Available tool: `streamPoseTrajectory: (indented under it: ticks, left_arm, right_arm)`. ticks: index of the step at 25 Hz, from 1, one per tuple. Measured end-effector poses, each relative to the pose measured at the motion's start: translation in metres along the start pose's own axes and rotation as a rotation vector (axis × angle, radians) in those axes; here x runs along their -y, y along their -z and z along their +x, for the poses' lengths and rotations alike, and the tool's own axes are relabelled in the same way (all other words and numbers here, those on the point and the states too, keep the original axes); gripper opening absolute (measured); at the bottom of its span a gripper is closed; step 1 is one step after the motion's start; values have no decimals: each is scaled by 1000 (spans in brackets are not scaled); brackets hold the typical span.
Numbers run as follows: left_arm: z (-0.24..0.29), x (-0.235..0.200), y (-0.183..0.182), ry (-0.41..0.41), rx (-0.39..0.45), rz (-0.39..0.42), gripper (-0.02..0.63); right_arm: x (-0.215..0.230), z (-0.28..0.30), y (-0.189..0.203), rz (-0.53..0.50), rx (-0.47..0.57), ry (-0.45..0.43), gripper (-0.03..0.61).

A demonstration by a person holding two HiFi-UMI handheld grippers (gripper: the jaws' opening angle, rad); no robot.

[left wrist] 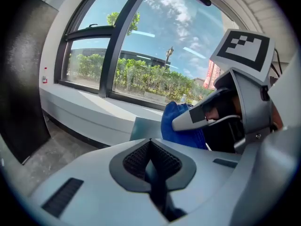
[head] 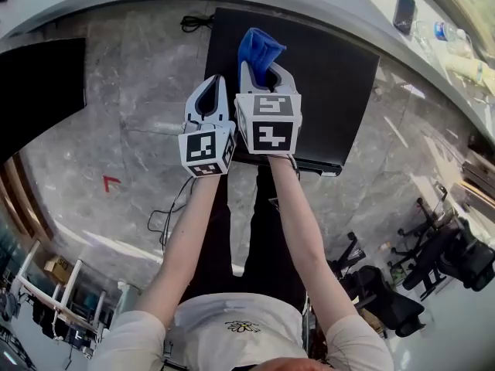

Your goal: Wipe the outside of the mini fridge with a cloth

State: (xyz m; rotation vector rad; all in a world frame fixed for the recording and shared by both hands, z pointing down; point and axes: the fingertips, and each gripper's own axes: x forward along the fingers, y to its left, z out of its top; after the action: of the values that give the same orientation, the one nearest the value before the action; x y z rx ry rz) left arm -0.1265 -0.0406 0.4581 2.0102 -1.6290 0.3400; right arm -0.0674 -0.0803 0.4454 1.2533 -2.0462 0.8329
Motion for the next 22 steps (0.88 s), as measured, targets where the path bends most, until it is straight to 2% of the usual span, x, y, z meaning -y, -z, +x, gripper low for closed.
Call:
streamPoseTrajectory:
  ticks: [6,12,22]
  left_arm:
    - [-10,-54,-8,-64,17,-14,5]
    - [-22,-97,-8,-120,25,-36,5]
    - [-28,-90,6,-112,8,-57,5]
  right_arm:
    - [-46,25,-10,-4,-15,-50,71]
    - [-77,50,-3,-24,-52,-62,72]
    - [-69,59,11,-62,-76,-14,72]
